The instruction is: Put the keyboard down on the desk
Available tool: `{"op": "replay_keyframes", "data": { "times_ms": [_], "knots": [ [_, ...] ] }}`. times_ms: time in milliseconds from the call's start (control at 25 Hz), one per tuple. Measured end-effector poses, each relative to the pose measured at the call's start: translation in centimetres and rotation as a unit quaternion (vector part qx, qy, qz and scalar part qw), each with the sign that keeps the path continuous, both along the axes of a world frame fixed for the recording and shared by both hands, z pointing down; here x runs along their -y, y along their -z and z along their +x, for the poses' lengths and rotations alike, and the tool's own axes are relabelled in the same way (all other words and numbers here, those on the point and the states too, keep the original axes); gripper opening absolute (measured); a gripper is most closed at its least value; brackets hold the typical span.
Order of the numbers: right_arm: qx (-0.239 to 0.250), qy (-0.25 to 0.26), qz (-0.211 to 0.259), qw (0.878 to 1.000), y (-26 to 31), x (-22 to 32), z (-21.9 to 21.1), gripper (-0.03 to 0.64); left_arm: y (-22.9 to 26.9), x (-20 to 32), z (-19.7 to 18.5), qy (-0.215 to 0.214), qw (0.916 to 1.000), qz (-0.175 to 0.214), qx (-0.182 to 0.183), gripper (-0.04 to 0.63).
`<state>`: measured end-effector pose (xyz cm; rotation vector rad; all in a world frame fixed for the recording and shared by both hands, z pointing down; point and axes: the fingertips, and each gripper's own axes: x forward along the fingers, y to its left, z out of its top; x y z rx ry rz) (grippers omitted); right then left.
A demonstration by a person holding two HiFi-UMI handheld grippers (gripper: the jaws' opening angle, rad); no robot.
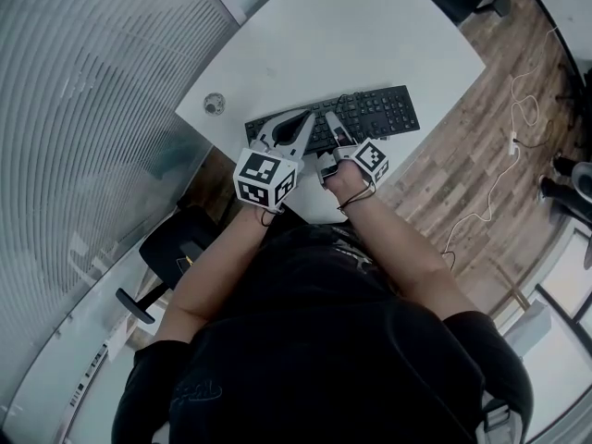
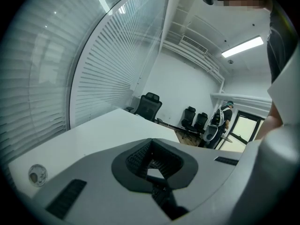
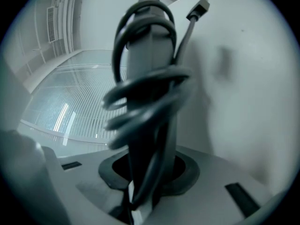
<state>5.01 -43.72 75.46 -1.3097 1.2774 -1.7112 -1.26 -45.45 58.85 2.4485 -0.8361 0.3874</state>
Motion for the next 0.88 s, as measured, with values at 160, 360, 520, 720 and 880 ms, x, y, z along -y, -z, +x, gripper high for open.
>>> {"op": "replay_keyframes", "data": {
  "times_ms": [160,360,520,720,880],
  "knots": [
    [-0.003,-0.004,-0.008,1.0,-0.3,-0.2,-0.3,0.098,-0.2,-0.6,-0.2,-0.001,1.0,-0.007,0.0,0.015],
    [-0.007,-0.006,-0.019,1.0,-0.7,-0.2,-0.8,0.11,-0.5,-1.1,-0.8,0.002,0.9998,-0.017,-0.009,0.015],
    [-0.002,-0.002,-0.03,1.0,-0.7,-0.1,-0.8,0.124,-0.7,-1.2,-1.0,0.006,0.9996,-0.022,-0.014,0.015],
    [0.01,0.014,-0.069,0.997,-0.9,-0.8,-1.1,0.22,-0.4,-1.6,-0.9,0.008,0.9996,-0.021,-0.019,0.015],
    [-0.011,0.04,-0.096,0.995,-1.0,-1.4,-1.4,0.264,-0.7,-1.6,-1.0,0.01,0.9994,-0.021,-0.026,0.015]
  ]
}}
